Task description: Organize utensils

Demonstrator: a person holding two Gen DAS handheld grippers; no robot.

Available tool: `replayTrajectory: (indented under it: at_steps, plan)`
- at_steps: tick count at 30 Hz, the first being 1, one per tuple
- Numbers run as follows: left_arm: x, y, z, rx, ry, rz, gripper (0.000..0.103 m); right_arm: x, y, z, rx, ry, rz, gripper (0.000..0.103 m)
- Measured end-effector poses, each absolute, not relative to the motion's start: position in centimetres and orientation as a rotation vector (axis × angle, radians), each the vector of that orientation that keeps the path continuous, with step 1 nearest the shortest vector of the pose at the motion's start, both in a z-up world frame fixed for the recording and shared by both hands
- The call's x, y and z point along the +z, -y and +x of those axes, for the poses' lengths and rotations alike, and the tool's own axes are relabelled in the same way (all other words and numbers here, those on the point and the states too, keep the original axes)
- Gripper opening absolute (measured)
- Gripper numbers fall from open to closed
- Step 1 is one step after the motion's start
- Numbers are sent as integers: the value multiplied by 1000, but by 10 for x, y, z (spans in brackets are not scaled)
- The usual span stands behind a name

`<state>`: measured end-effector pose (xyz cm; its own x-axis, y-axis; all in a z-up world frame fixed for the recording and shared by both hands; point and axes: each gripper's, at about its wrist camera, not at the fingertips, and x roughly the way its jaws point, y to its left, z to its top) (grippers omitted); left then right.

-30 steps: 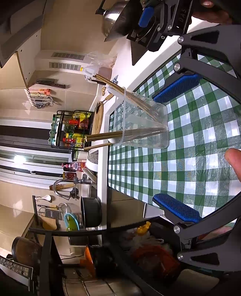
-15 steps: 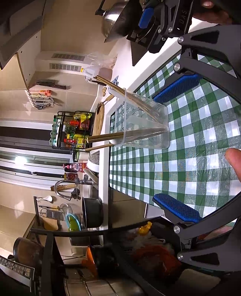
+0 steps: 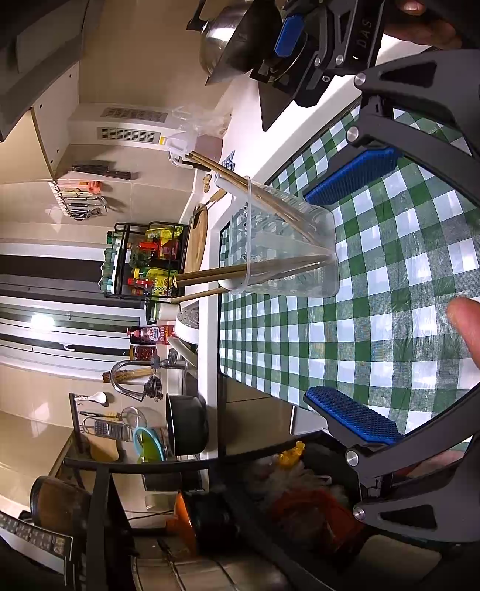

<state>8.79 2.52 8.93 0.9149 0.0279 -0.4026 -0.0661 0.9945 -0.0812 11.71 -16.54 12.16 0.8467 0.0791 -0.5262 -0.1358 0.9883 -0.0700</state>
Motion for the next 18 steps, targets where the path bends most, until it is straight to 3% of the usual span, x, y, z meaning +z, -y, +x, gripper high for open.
replayTrajectory:
  at_steps: [18]
  plan:
    - [91, -26, 88, 42, -407, -81, 95, 122, 165, 117, 113, -549, -106, 98]
